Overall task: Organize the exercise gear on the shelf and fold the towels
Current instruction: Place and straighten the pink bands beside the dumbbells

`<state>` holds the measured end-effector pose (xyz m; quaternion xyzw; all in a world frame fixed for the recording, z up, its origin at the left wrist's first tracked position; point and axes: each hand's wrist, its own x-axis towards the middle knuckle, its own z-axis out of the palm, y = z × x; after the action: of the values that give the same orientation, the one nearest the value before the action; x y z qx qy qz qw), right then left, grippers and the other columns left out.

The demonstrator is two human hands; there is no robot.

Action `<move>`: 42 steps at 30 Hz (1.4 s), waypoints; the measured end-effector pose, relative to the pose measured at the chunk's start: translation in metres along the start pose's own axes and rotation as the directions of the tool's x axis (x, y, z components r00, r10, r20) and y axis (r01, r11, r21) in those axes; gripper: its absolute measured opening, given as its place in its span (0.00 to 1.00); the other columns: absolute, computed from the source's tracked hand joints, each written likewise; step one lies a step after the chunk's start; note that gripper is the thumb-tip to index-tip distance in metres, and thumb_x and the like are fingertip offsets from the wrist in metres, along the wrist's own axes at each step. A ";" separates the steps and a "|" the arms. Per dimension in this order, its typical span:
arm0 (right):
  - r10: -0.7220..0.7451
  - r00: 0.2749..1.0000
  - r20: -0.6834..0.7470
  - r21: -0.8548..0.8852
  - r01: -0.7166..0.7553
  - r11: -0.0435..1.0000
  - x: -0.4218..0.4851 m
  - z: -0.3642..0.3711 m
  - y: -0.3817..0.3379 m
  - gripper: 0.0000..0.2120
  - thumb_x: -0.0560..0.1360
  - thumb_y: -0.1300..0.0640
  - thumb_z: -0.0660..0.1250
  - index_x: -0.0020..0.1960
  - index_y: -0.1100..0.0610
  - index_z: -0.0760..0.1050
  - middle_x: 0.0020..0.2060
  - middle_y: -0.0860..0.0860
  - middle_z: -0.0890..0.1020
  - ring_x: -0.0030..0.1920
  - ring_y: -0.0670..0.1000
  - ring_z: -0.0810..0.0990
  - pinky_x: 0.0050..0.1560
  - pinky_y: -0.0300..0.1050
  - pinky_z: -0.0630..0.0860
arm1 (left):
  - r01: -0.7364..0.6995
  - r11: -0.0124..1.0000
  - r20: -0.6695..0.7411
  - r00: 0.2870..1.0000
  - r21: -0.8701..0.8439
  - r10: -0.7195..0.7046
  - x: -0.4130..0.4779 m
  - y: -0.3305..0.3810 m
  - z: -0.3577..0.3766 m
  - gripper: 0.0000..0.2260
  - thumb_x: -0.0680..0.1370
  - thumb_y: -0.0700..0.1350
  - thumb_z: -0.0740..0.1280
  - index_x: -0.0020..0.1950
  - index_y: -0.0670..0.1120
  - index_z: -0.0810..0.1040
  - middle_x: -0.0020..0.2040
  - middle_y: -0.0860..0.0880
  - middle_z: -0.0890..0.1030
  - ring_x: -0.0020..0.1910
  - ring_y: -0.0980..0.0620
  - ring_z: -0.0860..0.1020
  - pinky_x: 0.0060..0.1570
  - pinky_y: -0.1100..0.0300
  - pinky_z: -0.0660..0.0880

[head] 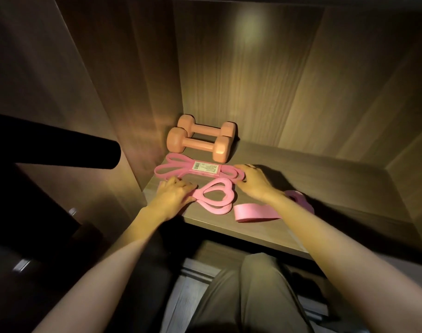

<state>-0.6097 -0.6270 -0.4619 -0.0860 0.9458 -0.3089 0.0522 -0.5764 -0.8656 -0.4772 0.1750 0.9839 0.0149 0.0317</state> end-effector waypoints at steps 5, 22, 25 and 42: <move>-0.067 0.984 0.164 -0.117 0.087 0.989 0.019 0.011 0.003 0.28 0.77 0.59 0.65 0.75 0.47 0.62 0.68 0.55 0.68 0.66 0.56 0.71 0.66 0.53 0.70 | -0.022 0.996 -0.007 1.000 -0.090 0.022 0.002 -0.006 0.003 0.17 0.79 0.51 0.63 0.68 0.53 0.74 0.64 0.51 0.77 0.64 0.48 0.69 0.63 0.51 0.66; -0.446 0.873 -0.197 -0.477 0.312 0.821 -0.021 -0.032 -0.006 0.27 0.80 0.62 0.61 0.76 0.62 0.55 0.71 0.60 0.65 0.71 0.59 0.63 0.71 0.54 0.63 | 0.025 0.997 -0.124 0.992 -0.078 -0.035 -0.004 0.010 0.007 0.17 0.80 0.48 0.62 0.70 0.51 0.71 0.67 0.52 0.72 0.65 0.49 0.67 0.58 0.54 0.64; -0.418 0.828 -0.373 -0.418 0.252 0.873 -0.039 -0.048 -0.005 0.24 0.77 0.67 0.65 0.72 0.66 0.65 0.67 0.62 0.70 0.65 0.62 0.71 0.65 0.54 0.71 | 0.031 0.999 -0.120 0.992 -0.024 -0.033 -0.006 0.013 0.008 0.18 0.81 0.46 0.60 0.71 0.52 0.68 0.69 0.53 0.71 0.65 0.50 0.66 0.56 0.54 0.65; 0.471 0.704 -0.532 0.231 -0.415 0.880 -0.077 -0.056 0.083 0.16 0.80 0.54 0.61 0.64 0.62 0.68 0.67 0.61 0.68 0.67 0.60 0.67 0.65 0.58 0.69 | 0.164 0.986 -0.114 0.979 -0.040 -0.167 -0.006 0.022 0.015 0.19 0.80 0.47 0.62 0.72 0.52 0.68 0.68 0.51 0.71 0.64 0.46 0.67 0.55 0.52 0.66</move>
<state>-0.5535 -0.5133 -0.4626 0.2433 0.8937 -0.3424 -0.1580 -0.5620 -0.8464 -0.4911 0.0908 0.9949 0.0372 -0.0220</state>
